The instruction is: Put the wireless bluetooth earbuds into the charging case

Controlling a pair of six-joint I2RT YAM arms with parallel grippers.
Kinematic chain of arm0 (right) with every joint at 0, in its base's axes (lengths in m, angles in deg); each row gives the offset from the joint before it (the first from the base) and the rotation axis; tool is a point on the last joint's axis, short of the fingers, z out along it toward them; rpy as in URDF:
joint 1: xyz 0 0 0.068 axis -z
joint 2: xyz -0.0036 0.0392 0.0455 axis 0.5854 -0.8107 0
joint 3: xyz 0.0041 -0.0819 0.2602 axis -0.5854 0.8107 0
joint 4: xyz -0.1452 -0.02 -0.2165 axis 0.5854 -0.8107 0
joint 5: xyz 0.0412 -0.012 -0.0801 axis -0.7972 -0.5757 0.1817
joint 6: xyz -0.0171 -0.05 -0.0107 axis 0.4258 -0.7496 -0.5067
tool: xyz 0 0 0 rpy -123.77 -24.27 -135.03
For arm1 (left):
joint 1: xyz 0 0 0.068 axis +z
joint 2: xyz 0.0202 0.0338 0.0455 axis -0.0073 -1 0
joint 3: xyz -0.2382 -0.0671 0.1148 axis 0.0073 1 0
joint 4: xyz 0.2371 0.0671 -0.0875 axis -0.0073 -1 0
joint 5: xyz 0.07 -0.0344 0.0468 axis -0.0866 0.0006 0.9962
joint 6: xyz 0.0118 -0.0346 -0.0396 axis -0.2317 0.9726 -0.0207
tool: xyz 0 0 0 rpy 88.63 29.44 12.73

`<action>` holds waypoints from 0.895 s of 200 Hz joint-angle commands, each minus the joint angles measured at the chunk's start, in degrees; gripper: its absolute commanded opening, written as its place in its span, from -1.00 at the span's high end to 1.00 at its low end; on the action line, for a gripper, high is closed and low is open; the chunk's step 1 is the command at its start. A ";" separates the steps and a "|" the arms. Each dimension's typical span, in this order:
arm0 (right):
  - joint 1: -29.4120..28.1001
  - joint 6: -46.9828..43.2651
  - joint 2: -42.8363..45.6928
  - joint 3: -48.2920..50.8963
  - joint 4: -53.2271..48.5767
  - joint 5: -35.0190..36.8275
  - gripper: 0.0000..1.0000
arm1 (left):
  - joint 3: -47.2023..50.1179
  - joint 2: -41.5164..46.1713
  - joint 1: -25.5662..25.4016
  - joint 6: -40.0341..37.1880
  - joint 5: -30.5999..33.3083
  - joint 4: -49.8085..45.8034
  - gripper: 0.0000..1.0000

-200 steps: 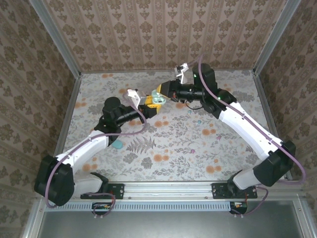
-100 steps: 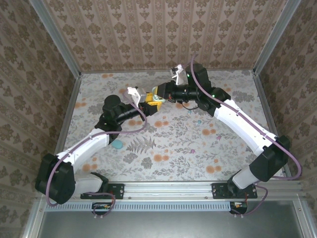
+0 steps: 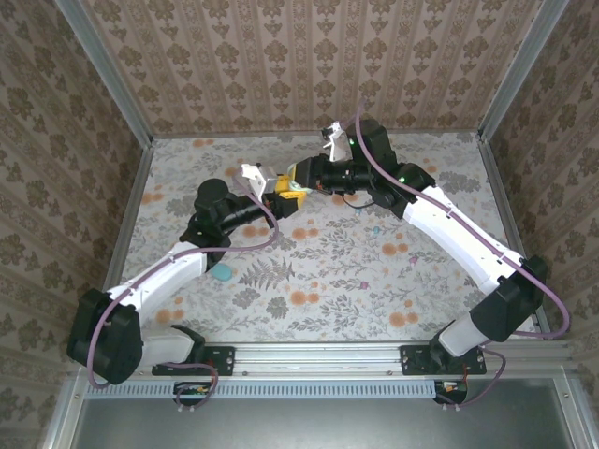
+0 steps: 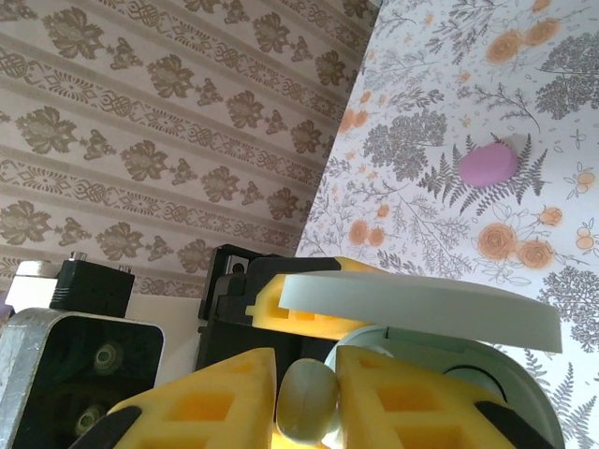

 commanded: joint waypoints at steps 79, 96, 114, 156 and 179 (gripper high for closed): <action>-0.43 -2.67 -0.66 -2.35 -5.67 3.13 0.43 | -3.09 0.30 -0.22 0.57 -0.24 2.61 0.31; -0.41 -2.69 -0.60 -2.40 -5.11 2.60 0.43 | -3.31 -0.03 -0.22 0.42 0.41 2.27 0.32; -0.38 -2.02 0.05 -2.01 -2.16 0.52 0.40 | -3.78 -0.79 -0.22 -0.28 1.16 0.44 0.34; 0.59 -2.85 5.06 0.67 1.94 0.60 0.28 | -3.32 -3.66 1.42 0.90 3.65 2.36 0.36; 1.78 -3.11 10.08 4.59 2.74 2.73 0.20 | -3.29 -4.84 2.10 0.81 3.95 2.54 0.36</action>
